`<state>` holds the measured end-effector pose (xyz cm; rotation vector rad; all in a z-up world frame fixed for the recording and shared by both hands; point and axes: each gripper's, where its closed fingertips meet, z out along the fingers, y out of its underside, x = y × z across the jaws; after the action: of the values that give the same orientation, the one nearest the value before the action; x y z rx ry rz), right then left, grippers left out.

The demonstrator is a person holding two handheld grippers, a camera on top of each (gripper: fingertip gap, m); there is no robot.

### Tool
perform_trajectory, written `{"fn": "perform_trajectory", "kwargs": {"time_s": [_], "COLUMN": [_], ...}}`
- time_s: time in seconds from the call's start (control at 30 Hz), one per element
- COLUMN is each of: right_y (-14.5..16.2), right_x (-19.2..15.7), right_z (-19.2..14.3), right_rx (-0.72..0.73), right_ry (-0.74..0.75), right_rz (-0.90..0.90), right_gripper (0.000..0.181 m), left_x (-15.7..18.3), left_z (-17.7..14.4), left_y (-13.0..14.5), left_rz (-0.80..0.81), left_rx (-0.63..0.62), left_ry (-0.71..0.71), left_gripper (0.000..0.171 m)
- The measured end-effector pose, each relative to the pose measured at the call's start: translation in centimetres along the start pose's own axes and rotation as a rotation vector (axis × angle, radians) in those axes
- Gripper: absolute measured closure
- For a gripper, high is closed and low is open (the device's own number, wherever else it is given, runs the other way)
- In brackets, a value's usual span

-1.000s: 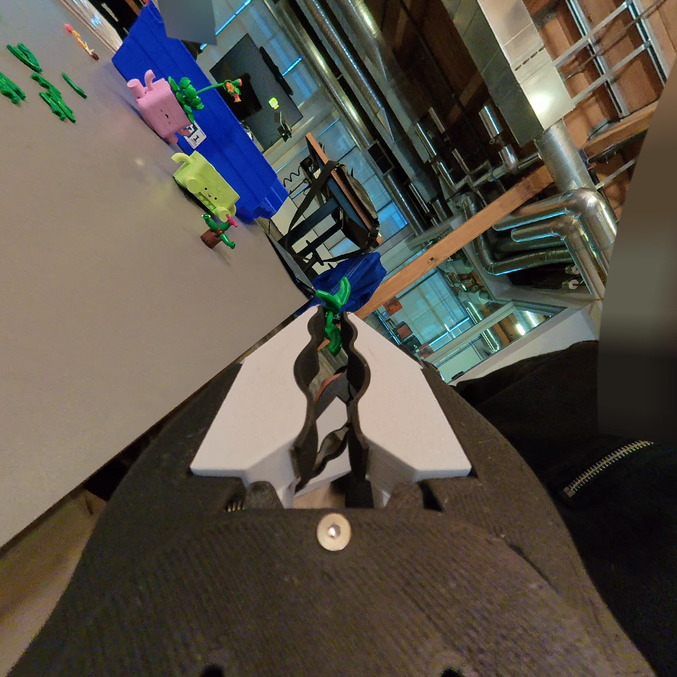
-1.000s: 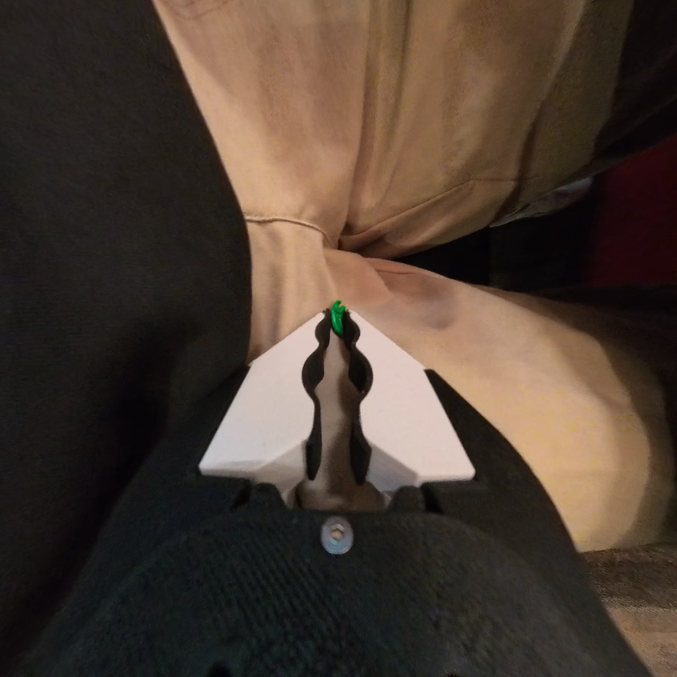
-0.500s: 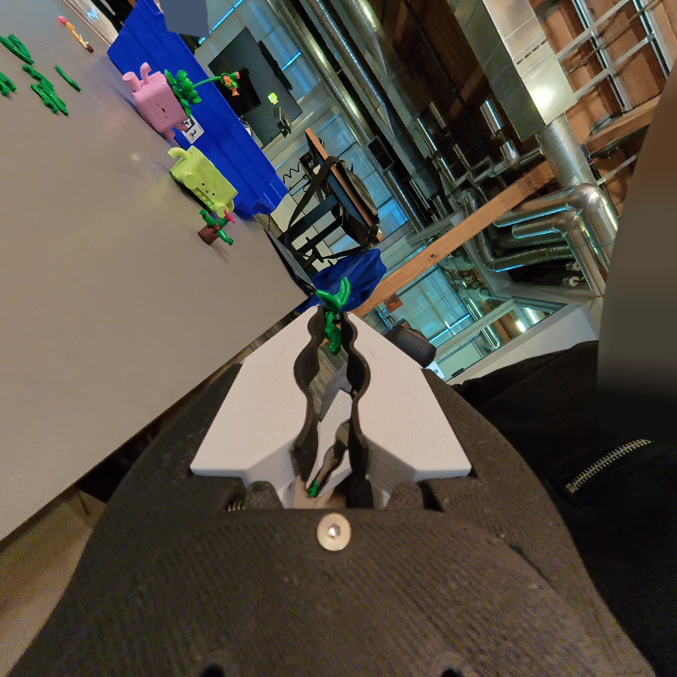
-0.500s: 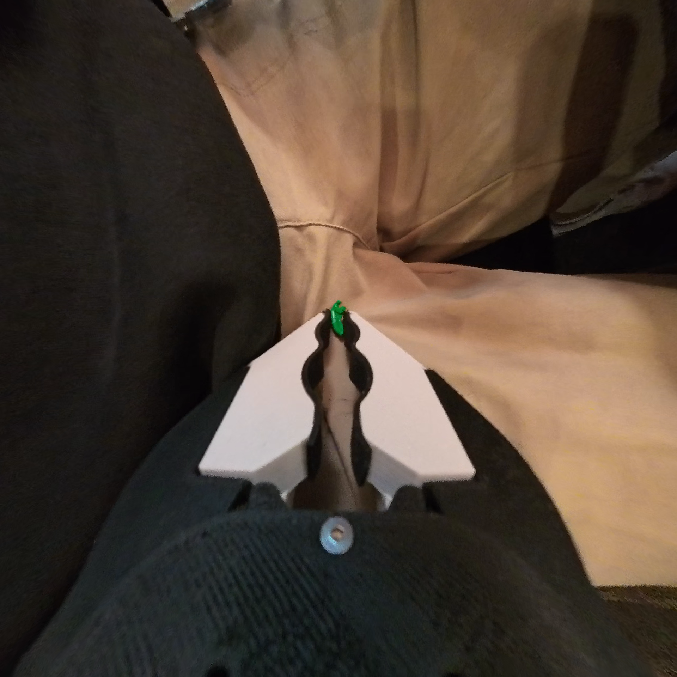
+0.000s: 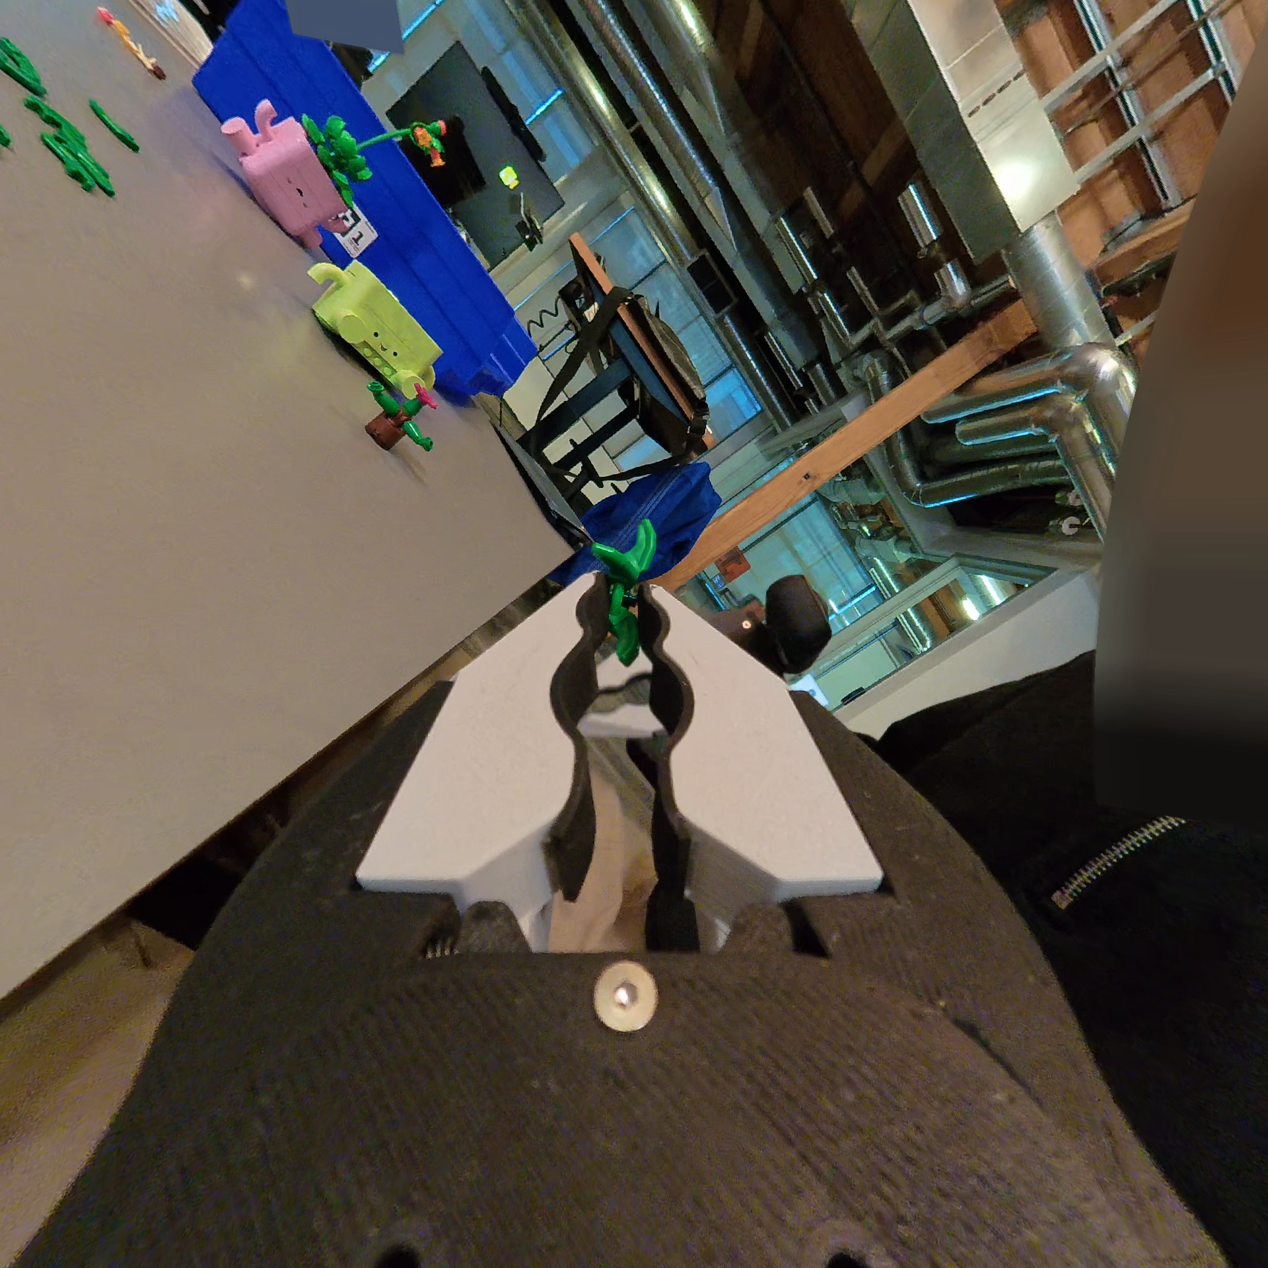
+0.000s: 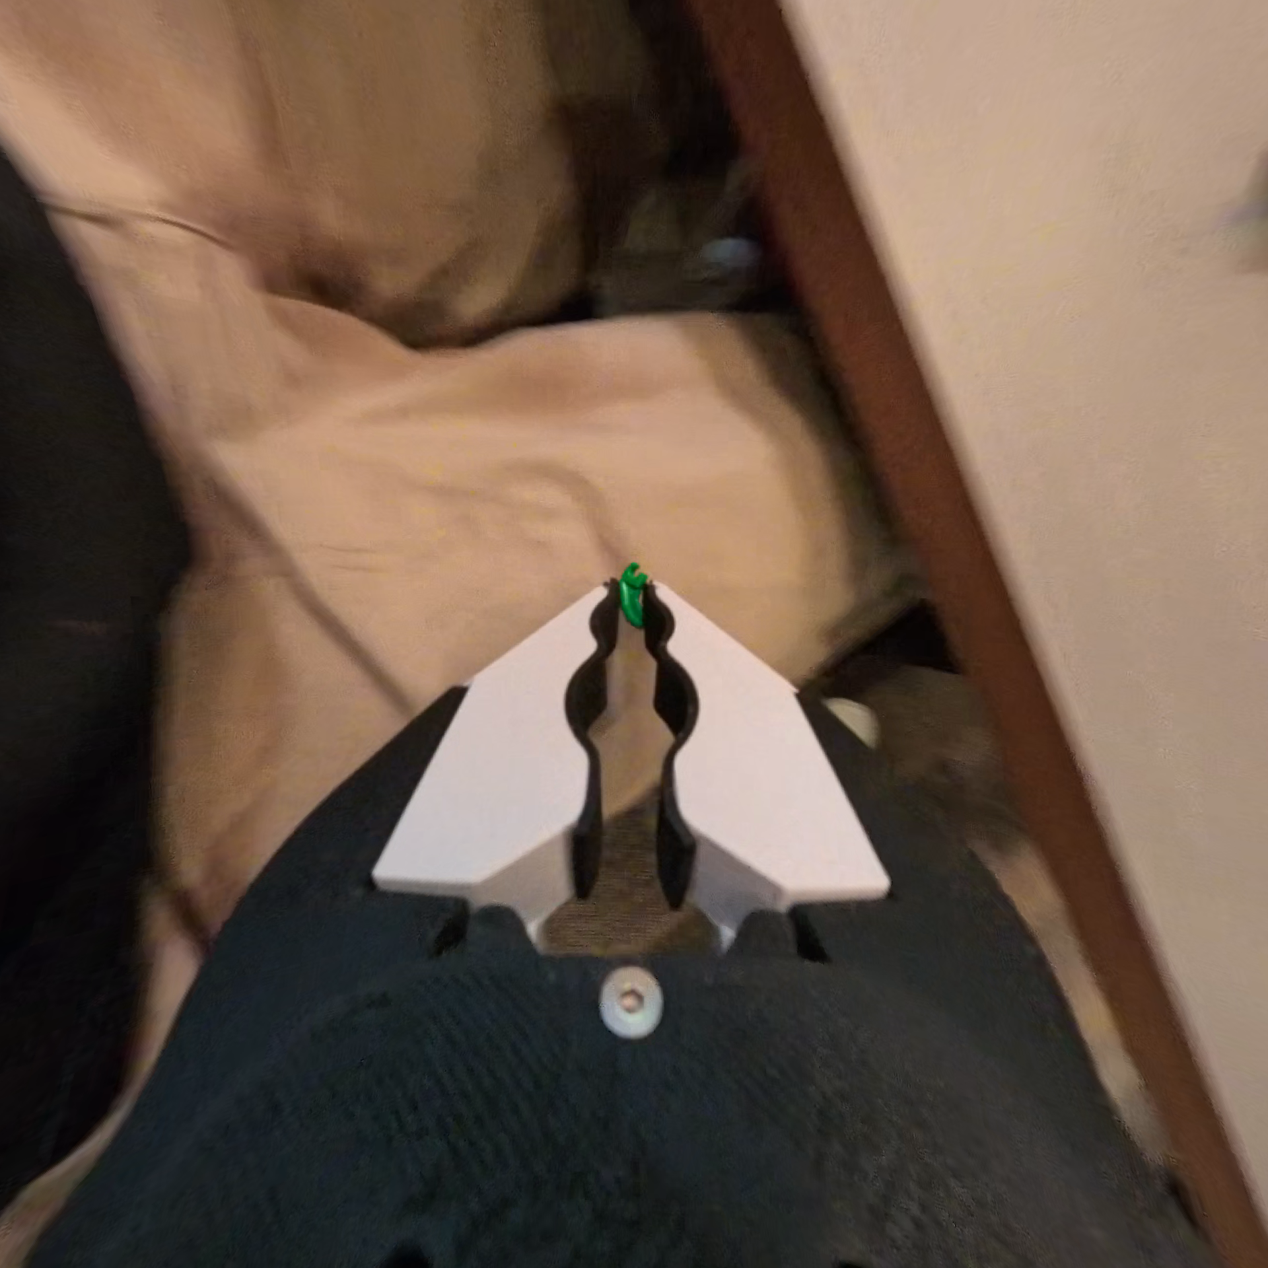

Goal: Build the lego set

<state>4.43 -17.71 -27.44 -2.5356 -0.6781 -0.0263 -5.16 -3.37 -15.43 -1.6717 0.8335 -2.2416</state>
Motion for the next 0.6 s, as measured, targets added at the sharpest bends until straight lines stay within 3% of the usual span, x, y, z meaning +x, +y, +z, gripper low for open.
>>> {"fn": "perform_trajectory", "kwargs": {"time_s": [0.1,0.27,0.6], "right_y": [1.9,2.3,0.3], "right_x": [2.7,1.0,-1.6], "right_z": [-0.5,0.6,0.2], "right_rx": [-0.032,-0.067,0.084], "right_ry": [0.217,0.280,0.076], "right_rz": [-0.041,-0.113,0.089], "right_gripper": [0.175,0.176,0.170], "left_x": [-0.1,-0.4,0.0], "left_z": [0.3,0.7,0.8], "left_y": [0.3,0.9,1.1], "left_rz": [-0.006,-0.014,-0.002], "left_rx": [-0.011,-0.025,-0.033], "left_ry": [0.001,-0.004,-0.001], "left_gripper": [0.167,0.166,0.166]}}
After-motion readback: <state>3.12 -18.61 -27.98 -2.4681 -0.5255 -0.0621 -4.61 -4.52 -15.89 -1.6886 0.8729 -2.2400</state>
